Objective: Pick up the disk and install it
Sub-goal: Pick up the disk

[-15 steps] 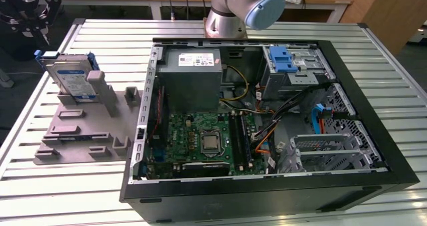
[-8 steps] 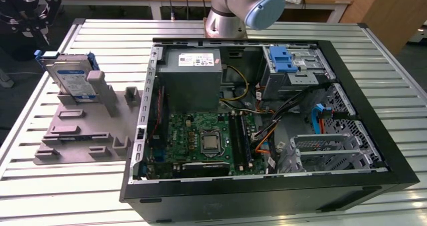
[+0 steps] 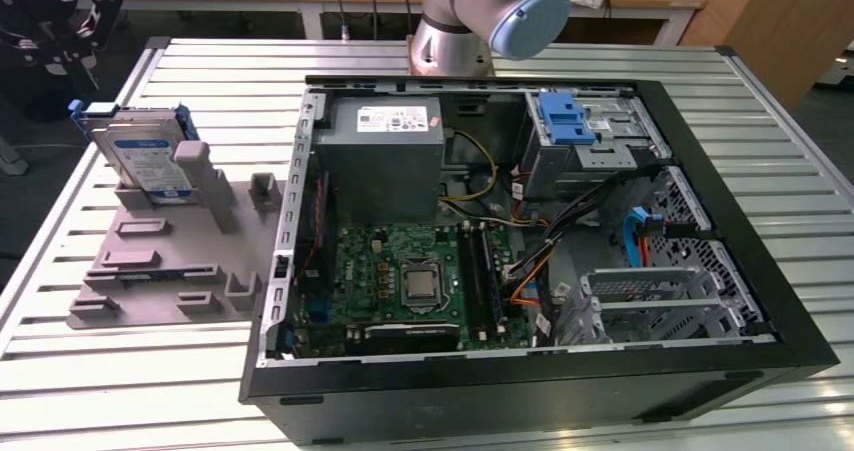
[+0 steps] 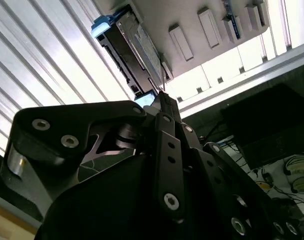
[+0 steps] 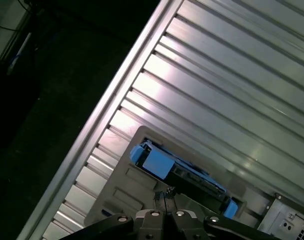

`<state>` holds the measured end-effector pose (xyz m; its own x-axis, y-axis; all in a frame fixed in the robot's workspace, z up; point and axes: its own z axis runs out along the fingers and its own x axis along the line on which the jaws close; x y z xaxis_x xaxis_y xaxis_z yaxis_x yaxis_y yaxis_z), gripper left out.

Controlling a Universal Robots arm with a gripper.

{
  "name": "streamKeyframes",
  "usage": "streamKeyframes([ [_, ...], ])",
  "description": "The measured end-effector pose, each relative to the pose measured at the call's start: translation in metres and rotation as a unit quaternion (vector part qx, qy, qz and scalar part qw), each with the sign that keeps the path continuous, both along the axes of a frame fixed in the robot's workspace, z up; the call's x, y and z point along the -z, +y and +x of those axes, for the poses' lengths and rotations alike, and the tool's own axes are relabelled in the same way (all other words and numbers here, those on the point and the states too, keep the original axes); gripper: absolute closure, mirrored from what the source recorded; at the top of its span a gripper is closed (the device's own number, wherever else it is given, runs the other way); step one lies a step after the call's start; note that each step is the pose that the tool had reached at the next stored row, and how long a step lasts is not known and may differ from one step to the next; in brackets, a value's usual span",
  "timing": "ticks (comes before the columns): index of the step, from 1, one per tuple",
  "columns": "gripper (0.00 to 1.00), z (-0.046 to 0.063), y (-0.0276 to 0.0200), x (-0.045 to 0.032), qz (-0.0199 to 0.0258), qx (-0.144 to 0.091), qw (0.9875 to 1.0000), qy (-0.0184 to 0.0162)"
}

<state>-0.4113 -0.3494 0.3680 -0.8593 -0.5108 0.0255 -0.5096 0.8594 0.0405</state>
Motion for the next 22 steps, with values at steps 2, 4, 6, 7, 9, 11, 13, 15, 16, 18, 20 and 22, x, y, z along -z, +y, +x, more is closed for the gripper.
streamKeyframes([
  [2, 0.89, 0.0000, 0.0000, 0.0001, 0.0000, -0.014, 0.9999, 0.0000],
  [4, 0.89, 0.0000, 0.0000, 0.0001, 0.0001, -0.026, 0.9997, -0.0001],
  [6, 0.89, 0.0000, 0.0001, 0.0000, 0.0011, -0.036, 0.9994, -0.0008],
  [7, 0.89, 0.0000, 0.0001, 0.0001, 0.0019, -0.040, 0.9992, -0.0011],
  [9, 0.89, 0.0000, 0.0001, 0.0002, 0.0027, -0.044, 0.9990, -0.0014],
  [11, 0.89, 0.0000, 0.0000, 0.0001, 0.0028, -0.045, 0.9990, -0.0014],
  [13, 0.89, 0.0000, 0.0000, 0.0001, 0.0028, -0.045, 0.9990, -0.0014],
  [15, 0.89, 0.0000, 0.0000, 0.0002, 0.0028, -0.045, 0.9990, -0.0014],
  [16, 0.89, 0.0000, 0.0000, 0.0001, 0.0027, -0.045, 0.9990, -0.0014],
  [18, 0.89, 0.0000, 0.0000, 0.0001, 0.0027, -0.045, 0.9990, -0.0014],
  [20, 0.89, 0.0000, 0.0000, 0.0002, 0.0028, -0.045, 0.9990, -0.0014],
  [22, 0.89, 0.0000, 0.0000, 0.0002, 0.0027, -0.045, 0.9990, -0.0014],
])
